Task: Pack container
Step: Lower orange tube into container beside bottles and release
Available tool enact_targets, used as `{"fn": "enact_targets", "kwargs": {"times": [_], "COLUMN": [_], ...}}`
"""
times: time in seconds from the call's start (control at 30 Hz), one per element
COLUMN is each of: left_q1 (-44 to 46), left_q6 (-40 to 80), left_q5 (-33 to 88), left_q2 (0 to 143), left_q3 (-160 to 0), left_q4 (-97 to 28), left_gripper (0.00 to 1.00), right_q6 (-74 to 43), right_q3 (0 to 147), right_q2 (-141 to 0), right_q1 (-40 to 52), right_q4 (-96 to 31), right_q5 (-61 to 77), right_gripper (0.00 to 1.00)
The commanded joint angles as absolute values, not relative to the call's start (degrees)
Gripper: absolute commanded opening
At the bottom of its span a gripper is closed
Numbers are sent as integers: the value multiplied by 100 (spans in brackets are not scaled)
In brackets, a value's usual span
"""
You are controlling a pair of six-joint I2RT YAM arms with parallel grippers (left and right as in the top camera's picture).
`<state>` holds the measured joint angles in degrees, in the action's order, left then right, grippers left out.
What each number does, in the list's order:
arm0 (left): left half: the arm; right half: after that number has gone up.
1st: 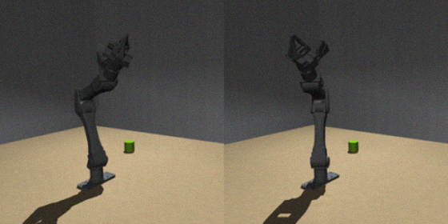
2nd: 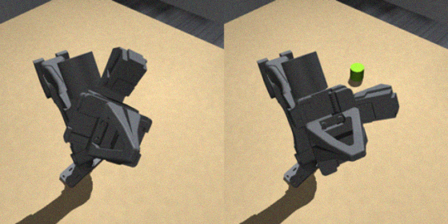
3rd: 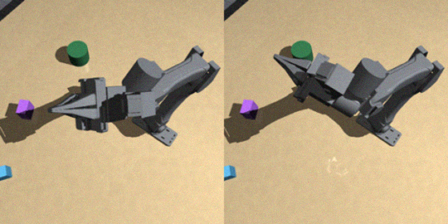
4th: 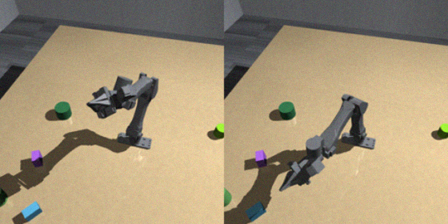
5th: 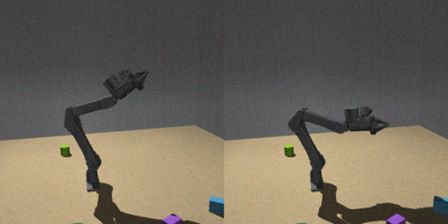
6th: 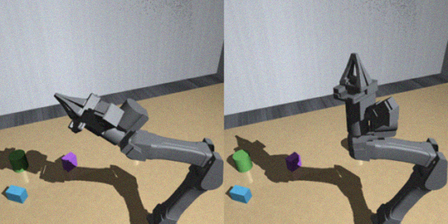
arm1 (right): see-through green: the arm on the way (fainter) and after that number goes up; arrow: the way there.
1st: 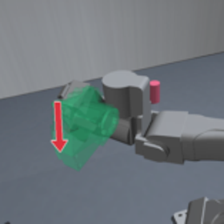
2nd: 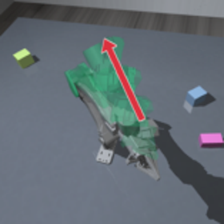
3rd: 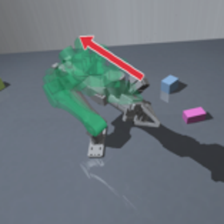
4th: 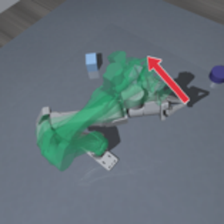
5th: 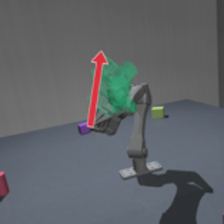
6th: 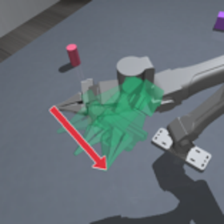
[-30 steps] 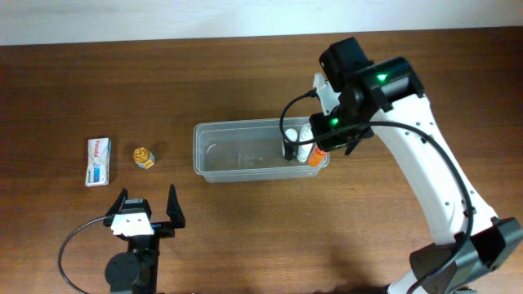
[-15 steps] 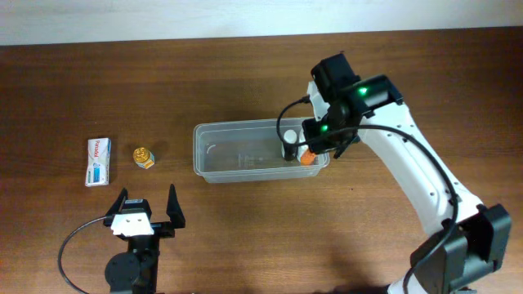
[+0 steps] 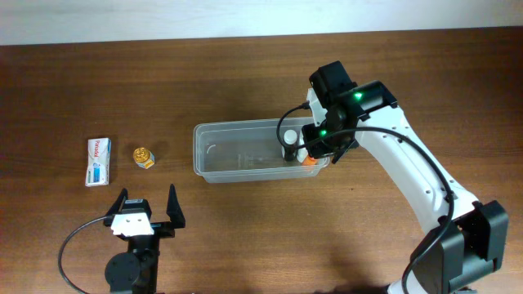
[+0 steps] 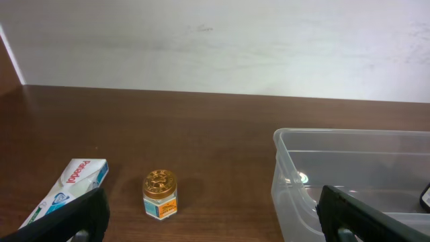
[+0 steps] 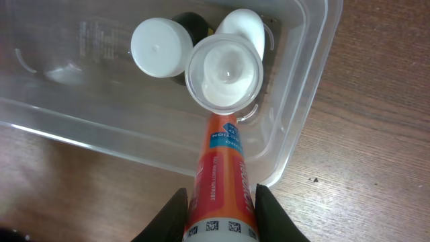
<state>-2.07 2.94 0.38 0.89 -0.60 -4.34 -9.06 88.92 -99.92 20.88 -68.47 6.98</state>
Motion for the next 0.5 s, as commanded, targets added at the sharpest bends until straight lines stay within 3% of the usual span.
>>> {"fn": "enact_targets", "kwargs": {"times": [0.0,0.47], "left_q1": [-242,-242], "left_q6": [226,228], "left_q5": [16,16], "left_q2": [36,36], "left_q3": [-49,-49], "left_q4": [-478,-478], "left_gripper": [99,99], "right_q6": [-952,-1103], "right_q3": [8903,8868], "right_q2": [-9974,-10217], "right_q1": [2137,2176], "right_q4": [-6827,-6742], "right_q5": [462,167], "right_gripper": [24,24]}}
